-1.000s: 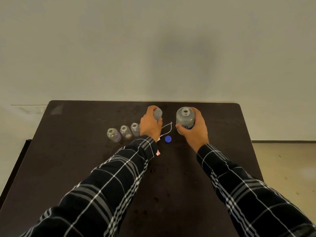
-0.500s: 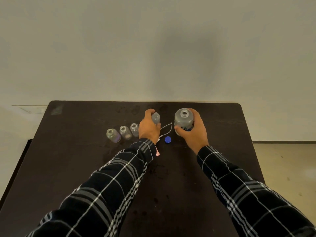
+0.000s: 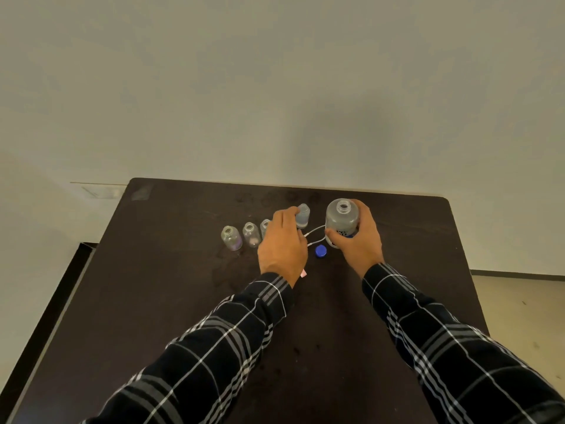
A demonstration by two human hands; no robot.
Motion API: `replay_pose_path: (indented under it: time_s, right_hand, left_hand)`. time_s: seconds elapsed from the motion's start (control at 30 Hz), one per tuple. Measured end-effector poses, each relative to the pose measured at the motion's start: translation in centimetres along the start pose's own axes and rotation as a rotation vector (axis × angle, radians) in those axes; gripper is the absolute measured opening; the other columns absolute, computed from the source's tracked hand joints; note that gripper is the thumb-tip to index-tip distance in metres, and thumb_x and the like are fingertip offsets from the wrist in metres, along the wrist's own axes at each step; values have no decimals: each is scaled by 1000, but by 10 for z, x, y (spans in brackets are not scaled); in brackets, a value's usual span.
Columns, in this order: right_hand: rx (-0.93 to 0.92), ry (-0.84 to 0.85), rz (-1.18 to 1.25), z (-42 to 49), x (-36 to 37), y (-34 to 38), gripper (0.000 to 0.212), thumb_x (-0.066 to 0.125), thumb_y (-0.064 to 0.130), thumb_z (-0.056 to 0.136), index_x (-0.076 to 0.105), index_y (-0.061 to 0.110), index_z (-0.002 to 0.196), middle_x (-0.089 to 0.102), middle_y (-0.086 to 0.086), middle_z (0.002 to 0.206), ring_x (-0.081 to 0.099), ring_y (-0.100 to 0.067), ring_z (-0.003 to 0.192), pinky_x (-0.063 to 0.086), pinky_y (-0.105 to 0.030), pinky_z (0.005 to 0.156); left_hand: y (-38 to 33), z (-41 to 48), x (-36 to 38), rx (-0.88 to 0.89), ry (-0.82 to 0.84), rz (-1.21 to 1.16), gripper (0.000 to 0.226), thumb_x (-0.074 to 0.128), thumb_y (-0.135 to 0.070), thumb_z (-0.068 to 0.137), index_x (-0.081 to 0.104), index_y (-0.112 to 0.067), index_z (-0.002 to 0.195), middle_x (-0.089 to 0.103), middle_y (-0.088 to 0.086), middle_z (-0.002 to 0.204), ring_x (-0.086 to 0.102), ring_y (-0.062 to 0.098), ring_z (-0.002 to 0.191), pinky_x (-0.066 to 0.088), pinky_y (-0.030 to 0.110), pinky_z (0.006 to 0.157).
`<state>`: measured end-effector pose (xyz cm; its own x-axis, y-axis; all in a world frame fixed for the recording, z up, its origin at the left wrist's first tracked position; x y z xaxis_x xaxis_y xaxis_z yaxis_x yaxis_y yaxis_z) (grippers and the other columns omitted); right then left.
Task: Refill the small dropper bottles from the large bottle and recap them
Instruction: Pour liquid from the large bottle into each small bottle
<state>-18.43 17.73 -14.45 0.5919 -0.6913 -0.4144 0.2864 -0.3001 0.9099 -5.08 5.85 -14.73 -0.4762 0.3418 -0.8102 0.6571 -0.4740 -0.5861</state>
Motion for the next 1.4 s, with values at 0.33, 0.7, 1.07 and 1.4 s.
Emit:
replay_pose_path:
  time_s: [0.33,0.7,1.07,1.4]
  right_hand:
    - [-20,66,-27,-12,21,13,74,83,26,74,39,63,119,55,22,122,53,6,114,44,-18,91]
    - [-25,87,-51,-18,28,14,72,83,23,75,41,46,128,53,26,119,53,4,113,42,-19,93]
    - [-78,86,-183,-18,34,39,66,84,19,74,50,28,131,54,8,122,48,-8,119,43,-28,99]
    - [-128,113,-416,-20,40,60,74,83,20,74,48,28,139,45,-7,132,48,-25,117,47,-35,99]
  left_hand:
    - [50,16,-46,-2,-60,462,71,59,-58,86,35,-28,146,48,-3,138,41,24,121,36,42,96]
    - [52,26,-45,9,48,460,41,63,-58,82,62,-40,120,46,-7,135,31,25,124,27,47,99]
    - [15,-22,-46,264,-47,-283,42,66,-22,89,58,-16,130,55,5,123,52,11,108,48,31,97]
    - [33,-33,-53,69,-48,-544,41,70,-18,90,59,-11,129,61,2,123,60,19,114,50,43,98]
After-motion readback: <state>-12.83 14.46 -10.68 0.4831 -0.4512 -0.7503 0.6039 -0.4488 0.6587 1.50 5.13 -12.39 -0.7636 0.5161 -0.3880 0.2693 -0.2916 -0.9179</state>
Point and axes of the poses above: each hand's wrist, its own z-axis towards the middle knuckle, its own x-axis out of the palm, y = z × x, the point moved 3 cm from there along z, towards the middle knuckle
